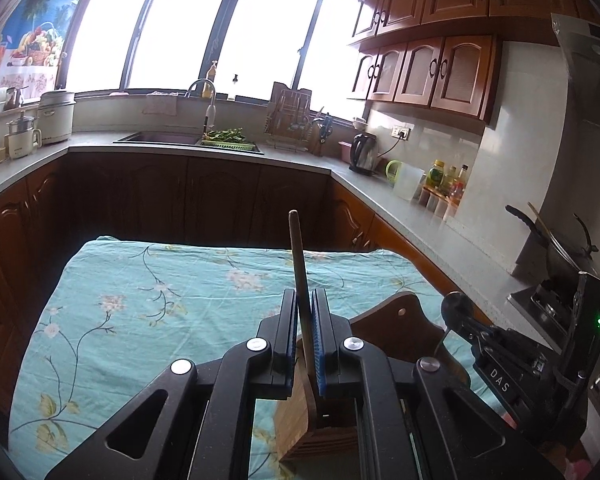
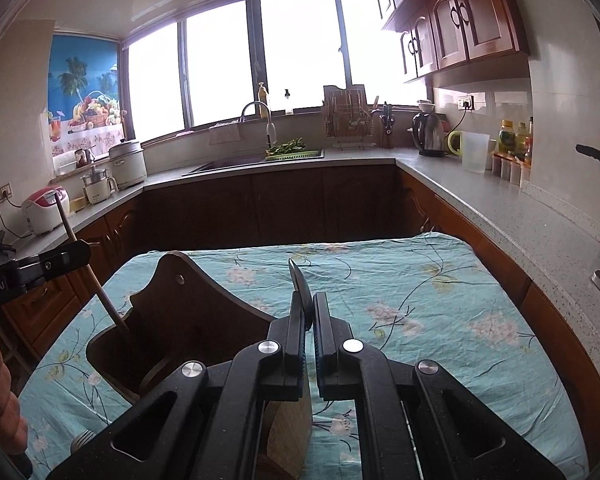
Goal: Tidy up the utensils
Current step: 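Open both grippers to release the utensils into the caddy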
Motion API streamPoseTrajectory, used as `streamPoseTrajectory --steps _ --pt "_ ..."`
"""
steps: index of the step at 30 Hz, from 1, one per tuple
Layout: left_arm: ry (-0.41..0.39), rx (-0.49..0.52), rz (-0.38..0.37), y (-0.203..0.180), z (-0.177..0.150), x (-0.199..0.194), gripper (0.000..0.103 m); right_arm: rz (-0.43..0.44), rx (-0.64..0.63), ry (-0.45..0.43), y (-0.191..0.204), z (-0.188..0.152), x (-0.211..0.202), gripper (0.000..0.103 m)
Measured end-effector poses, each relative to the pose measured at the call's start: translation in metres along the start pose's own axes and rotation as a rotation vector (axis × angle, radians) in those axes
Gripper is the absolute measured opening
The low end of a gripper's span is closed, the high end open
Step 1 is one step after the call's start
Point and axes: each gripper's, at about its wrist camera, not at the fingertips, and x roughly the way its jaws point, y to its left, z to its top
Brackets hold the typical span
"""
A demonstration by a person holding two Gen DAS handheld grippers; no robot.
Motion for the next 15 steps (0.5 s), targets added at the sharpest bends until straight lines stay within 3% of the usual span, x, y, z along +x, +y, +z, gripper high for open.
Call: streamPoseTrajectory --steps 2,4,6,8,9,11,12,13,15 --pt "0.009 -0.004 0.013 0.0 0.001 0.0 0.02 0.006 0.015 0.009 -0.002 0.001 -0.001 0.007" --pt "0.002 -0.011 0.024 0.001 0.0 -0.004 0.024 0.008 0.034 0.009 -0.006 0.002 -0.004 0.022" --pt "0.005 -0.019 0.024 0.002 0.001 -0.007 0.027 0.021 0.062 -0.003 -0.011 0.004 -0.011 0.048" --pt "0.005 -0.03 0.035 0.004 0.0 -0.012 0.039 0.034 0.087 -0.017 -0.016 0.006 -0.021 0.056" --pt "0.0 -0.033 0.04 0.003 -0.002 -0.016 0.043 0.039 0.098 -0.025 -0.019 0.006 -0.027 0.065" --pt "-0.001 -0.042 0.063 0.004 -0.006 -0.024 0.063 0.049 0.117 -0.05 -0.024 0.006 -0.042 0.082" --pt "-0.006 -0.048 0.072 0.005 -0.008 -0.029 0.068 0.055 0.124 -0.061 -0.026 0.005 -0.05 0.09" --pt "-0.01 -0.054 0.081 0.005 -0.011 -0.034 0.076 0.059 0.128 -0.071 -0.028 0.004 -0.057 0.092" --pt "-0.005 -0.07 0.087 0.005 -0.018 -0.045 0.079 0.065 0.129 -0.08 -0.031 0.0 -0.071 0.095"
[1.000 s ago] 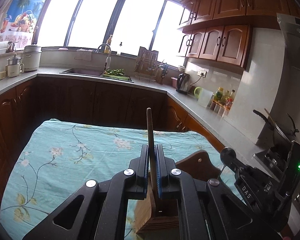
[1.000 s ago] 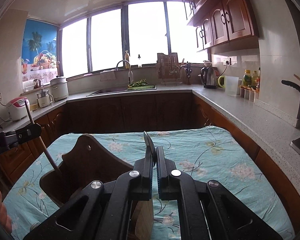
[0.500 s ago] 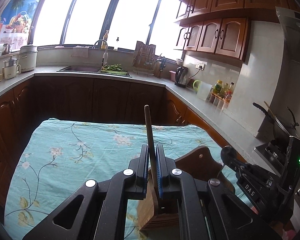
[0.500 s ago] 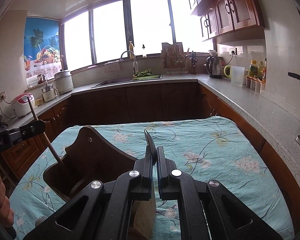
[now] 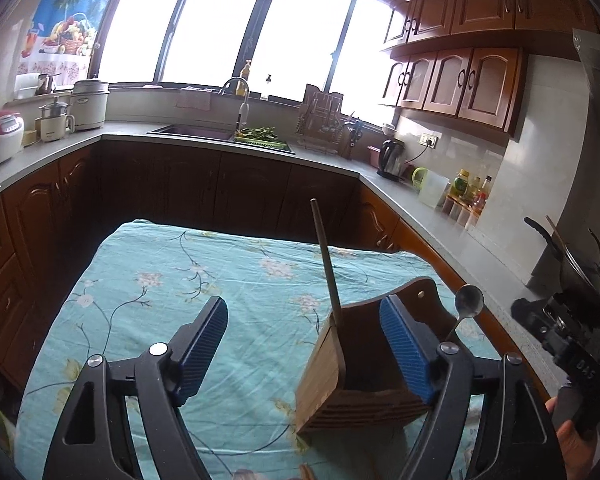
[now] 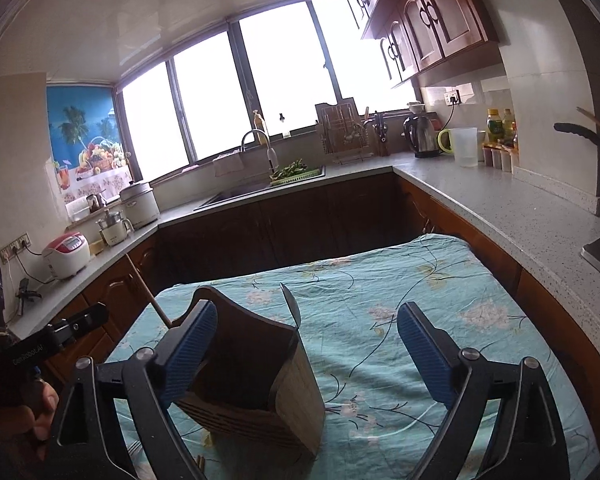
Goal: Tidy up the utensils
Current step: 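Open both grippers to release the utensils into the caddy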
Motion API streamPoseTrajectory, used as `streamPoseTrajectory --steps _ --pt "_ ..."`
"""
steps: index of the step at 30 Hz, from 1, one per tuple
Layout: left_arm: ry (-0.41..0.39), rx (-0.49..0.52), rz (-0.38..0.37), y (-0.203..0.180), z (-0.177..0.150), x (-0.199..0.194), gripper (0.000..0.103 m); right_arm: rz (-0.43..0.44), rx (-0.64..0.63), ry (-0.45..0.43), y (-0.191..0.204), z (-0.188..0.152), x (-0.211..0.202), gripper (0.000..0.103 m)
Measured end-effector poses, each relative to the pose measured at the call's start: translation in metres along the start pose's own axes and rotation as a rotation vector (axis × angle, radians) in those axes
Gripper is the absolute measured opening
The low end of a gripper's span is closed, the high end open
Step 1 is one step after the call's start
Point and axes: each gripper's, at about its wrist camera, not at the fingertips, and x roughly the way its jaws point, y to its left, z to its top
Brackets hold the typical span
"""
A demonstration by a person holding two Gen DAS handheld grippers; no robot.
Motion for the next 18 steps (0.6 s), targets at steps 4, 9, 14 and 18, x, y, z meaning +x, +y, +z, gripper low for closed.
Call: streamPoseTrajectory --steps 4,9,14,18 --pt "0.047 -0.024 0.016 0.003 -0.017 -0.018 0.08 0.012 0.026 0.013 -0.009 -0.012 -0.027 0.097" --pt "0.094 -0.053 0.012 0.003 -0.033 -0.045 0.08 0.008 0.08 0.061 -0.025 -0.034 -0.052 0.097" --pt "0.152 -0.054 0.016 -0.001 -0.05 -0.065 0.081 -0.009 0.12 0.122 -0.037 -0.065 -0.072 0.097" --pt "0.201 -0.066 0.012 0.0 -0.065 -0.072 0.08 -0.047 0.141 0.158 -0.046 -0.086 -0.084 0.097"
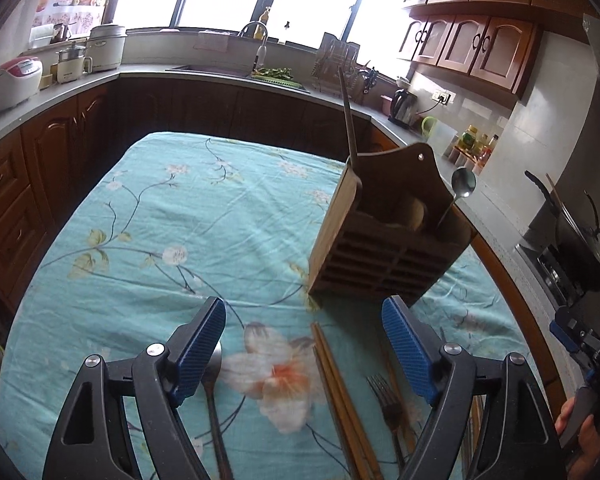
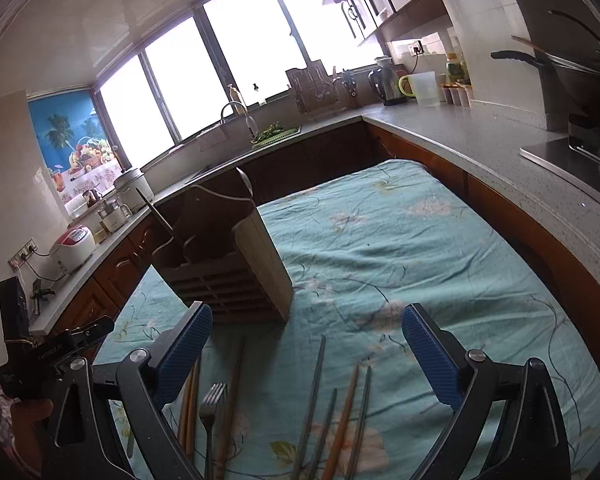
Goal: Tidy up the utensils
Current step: 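Open both grippers to release the utensils into the caddy, then grasp another wooden chopstick with the left gripper while the right gripper grasps a metal chopstick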
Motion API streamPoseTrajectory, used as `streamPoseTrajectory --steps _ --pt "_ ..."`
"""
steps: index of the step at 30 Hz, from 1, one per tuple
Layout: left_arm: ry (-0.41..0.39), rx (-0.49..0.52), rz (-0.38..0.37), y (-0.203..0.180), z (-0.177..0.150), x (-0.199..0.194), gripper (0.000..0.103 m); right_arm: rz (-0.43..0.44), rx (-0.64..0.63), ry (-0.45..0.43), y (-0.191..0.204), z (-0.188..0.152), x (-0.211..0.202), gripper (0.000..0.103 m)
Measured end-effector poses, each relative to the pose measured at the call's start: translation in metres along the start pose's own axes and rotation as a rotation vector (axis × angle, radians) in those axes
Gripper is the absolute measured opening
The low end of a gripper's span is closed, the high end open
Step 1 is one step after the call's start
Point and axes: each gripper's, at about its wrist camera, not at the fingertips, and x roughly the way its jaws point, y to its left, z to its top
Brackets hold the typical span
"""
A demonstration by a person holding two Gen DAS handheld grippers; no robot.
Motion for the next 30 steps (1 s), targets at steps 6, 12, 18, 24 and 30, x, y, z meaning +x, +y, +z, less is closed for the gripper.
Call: streamPoseTrajectory --steps 6,12,18,24,30 --pt "0.055 0.002 -0.007 -0.009 -0.012 0.002 0.08 -0.051 0.031 0.052 -0.018 -0.018 -0.002 0.097" --pt "0.093 0.044 -0.02 -0.027 -0.012 0.012 0.08 -0.08 0.006 0.092 -0.019 -0.025 0.005 0.095" --pt "0.128 0.065 -0.022 -0.036 -0.012 0.028 0.079 -0.103 -0.027 0.145 -0.018 -0.03 0.019 0.07" --pt "0.181 0.093 -0.02 -0.05 -0.009 0.052 0.074 -0.126 -0.035 0.244 -0.023 -0.041 0.043 0.038" --pt "0.245 0.158 -0.012 -0.071 -0.002 0.091 0.063 -0.139 -0.034 0.294 -0.025 -0.046 0.06 0.023"
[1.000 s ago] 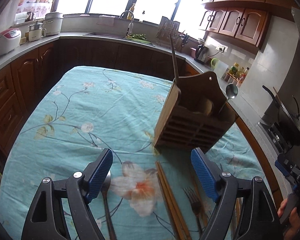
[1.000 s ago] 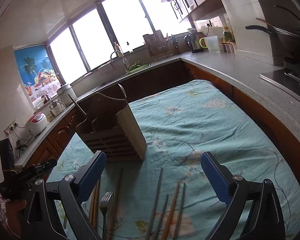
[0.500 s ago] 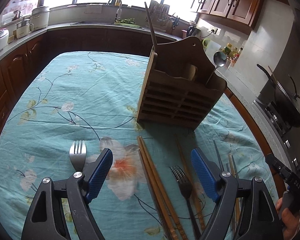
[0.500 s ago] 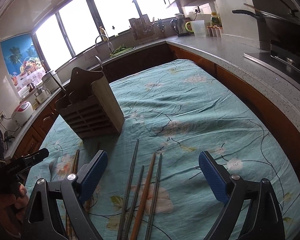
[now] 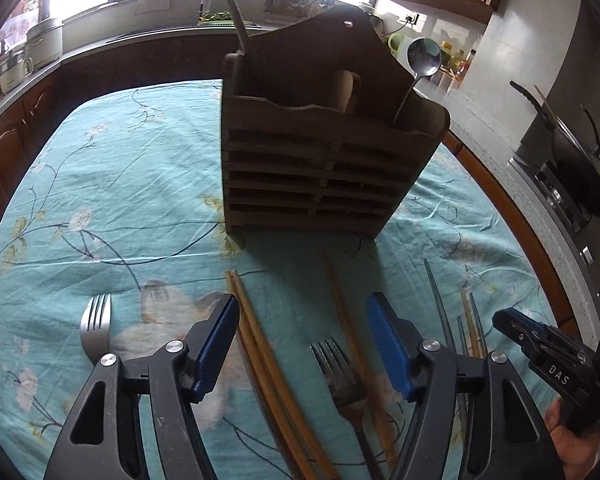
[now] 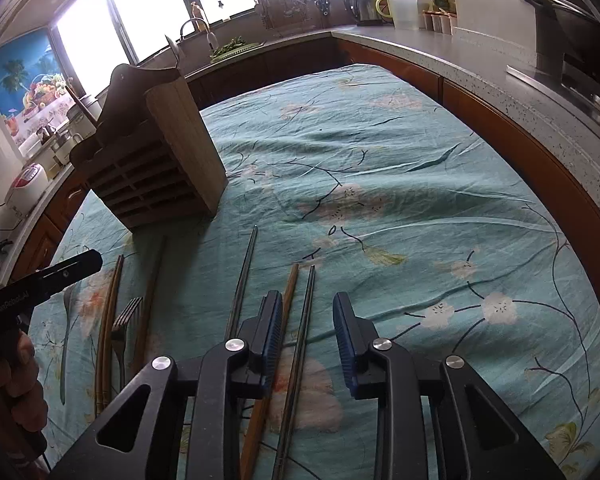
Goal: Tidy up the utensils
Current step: 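Grasp another wooden chopstick with the left gripper while the right gripper grasps a metal chopstick, then lift both held chopsticks and lower them into the wooden caddy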
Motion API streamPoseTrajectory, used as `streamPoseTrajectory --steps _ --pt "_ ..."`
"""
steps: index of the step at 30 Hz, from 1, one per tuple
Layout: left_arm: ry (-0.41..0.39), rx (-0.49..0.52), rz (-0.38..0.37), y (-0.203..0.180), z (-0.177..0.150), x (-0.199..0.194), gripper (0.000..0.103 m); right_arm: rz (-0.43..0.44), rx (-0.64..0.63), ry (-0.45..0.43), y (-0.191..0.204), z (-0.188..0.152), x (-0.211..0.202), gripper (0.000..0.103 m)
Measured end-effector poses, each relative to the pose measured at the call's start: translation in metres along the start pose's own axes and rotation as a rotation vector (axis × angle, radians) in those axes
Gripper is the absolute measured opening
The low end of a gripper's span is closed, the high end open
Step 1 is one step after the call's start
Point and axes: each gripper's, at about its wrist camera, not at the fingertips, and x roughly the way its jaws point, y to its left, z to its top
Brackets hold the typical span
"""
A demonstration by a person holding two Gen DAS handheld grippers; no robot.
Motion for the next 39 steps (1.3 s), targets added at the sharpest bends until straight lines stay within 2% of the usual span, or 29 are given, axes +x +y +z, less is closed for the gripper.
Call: streamPoseTrajectory --steps 5,7,10,13,14,16,17,21,24,28,32,39 --pt "0.058 0.036 0.011 -0.013 0.013 0.035 0.049 -0.007 -0.002 0.03 -0.001 0.0 0.014 0.019" --pt "0.081 0.051 0.016 -0.018 0.016 0.049 0.048 -0.016 -0.014 0.053 0.0 0.0 0.021 0.016" --pt "0.147 0.069 0.013 -0.023 0.018 0.074 0.034 -0.051 -0.065 0.048 0.008 0.002 0.025 0.015" --pt "0.139 0.125 0.051 -0.033 0.02 0.083 0.027 -0.084 -0.111 0.048 0.015 0.005 0.03 0.014" --pt "0.139 0.14 0.062 -0.036 0.019 0.086 0.019 -0.098 -0.125 0.045 0.017 0.006 0.032 0.012" --pt "0.136 0.154 0.064 -0.04 0.018 0.09 0.009 -0.111 -0.14 0.043 0.02 0.006 0.033 0.01" --pt "0.135 0.153 0.058 -0.04 0.018 0.091 0.009 -0.109 -0.138 0.041 0.02 0.006 0.033 0.007" --pt "0.134 0.128 0.02 -0.038 0.015 0.093 0.008 -0.06 -0.081 0.042 0.013 0.007 0.03 0.004" --pt "0.141 0.099 -0.032 -0.036 0.012 0.09 0.006 -0.038 -0.057 0.027 0.01 0.008 0.021 0.004" --pt "0.11 0.084 -0.08 -0.037 0.009 0.076 0.004 -0.009 -0.054 -0.011 0.011 0.013 -0.001 0.004" --pt "0.057 0.074 -0.126 -0.04 0.005 0.054 0.004 0.015 -0.058 -0.068 0.014 0.019 -0.027 0.004" --pt "-0.069 0.045 -0.193 -0.025 0.001 -0.013 0.003 0.065 -0.036 -0.185 0.021 0.033 -0.074 0.004"
